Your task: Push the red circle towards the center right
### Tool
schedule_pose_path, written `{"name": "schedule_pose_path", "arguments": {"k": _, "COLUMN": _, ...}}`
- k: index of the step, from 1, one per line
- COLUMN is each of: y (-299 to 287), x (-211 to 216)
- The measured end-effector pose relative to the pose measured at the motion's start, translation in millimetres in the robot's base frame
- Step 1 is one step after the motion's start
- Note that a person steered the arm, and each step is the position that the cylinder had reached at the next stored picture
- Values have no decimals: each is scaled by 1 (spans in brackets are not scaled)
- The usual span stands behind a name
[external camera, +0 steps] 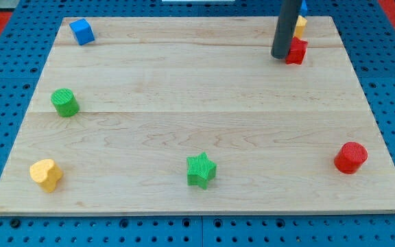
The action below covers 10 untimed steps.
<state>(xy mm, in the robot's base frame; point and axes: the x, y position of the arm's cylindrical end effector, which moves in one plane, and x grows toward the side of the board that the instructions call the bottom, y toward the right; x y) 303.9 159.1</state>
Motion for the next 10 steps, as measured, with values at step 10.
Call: {"name": "schedule_pose_path", "arguments": {"k": 10, "y": 117, "x": 243}}
